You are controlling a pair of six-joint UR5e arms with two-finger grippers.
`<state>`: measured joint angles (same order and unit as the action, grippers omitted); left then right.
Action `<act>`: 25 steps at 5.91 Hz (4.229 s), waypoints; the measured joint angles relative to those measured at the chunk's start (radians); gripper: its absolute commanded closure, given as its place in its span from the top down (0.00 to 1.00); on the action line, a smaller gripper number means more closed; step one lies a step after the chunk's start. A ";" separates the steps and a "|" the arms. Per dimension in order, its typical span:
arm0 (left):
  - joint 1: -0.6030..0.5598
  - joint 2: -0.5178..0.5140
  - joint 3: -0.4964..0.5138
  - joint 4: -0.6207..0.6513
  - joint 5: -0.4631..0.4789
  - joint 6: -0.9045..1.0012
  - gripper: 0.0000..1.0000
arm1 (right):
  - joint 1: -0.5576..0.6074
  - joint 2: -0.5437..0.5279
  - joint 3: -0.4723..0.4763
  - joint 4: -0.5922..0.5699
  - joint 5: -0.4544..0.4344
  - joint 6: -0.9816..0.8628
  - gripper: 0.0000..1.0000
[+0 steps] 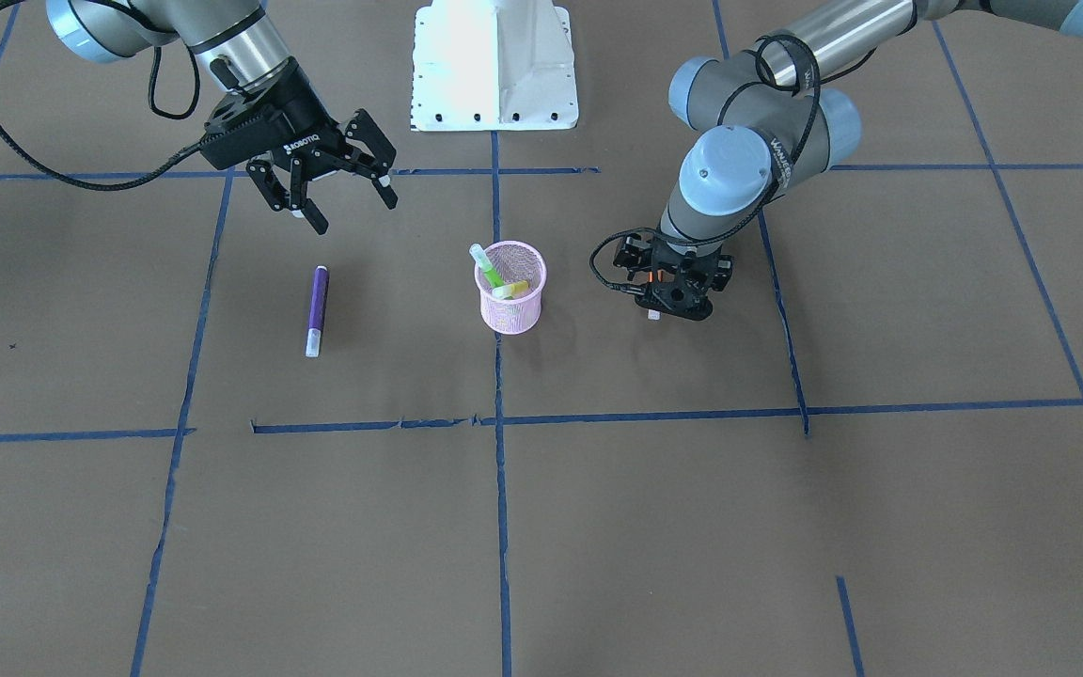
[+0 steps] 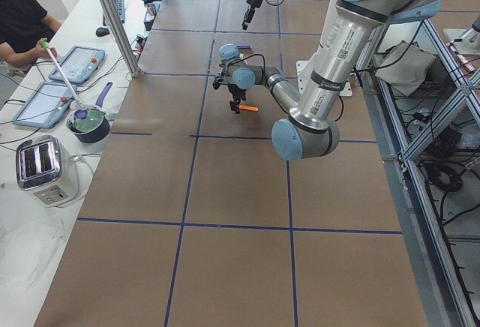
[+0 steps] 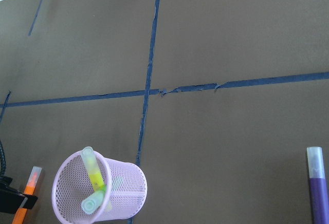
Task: Collect pens into pen holder
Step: 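Lower the left gripper onto the orange highlighter while the right gripper withdraws, then grasp and lift the orange highlighter with the left gripper toward the cup, then lower the orange highlighter into the cup and release it with the left gripper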
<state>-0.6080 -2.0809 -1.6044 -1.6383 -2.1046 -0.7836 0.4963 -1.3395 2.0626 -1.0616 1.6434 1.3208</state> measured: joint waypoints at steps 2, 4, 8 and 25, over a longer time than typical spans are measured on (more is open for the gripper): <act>0.000 -0.001 0.011 -0.004 0.002 0.009 0.15 | 0.004 -0.016 0.012 0.000 0.001 0.000 1.00; 0.000 -0.001 0.007 -0.010 0.004 0.011 0.00 | 0.005 -0.028 0.023 0.000 0.001 0.000 1.00; -0.013 -0.005 -0.067 -0.009 0.006 0.010 0.00 | 0.007 -0.055 0.046 0.001 0.001 0.000 1.00; 0.246 -0.053 -0.199 -0.467 0.907 -0.264 1.00 | 0.172 -0.072 -0.075 -0.007 0.347 -0.024 1.00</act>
<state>-0.3622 -2.1339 -1.8034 -2.1058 -1.1976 -1.0472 0.6684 -1.4113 1.9873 -1.0683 1.9908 1.2968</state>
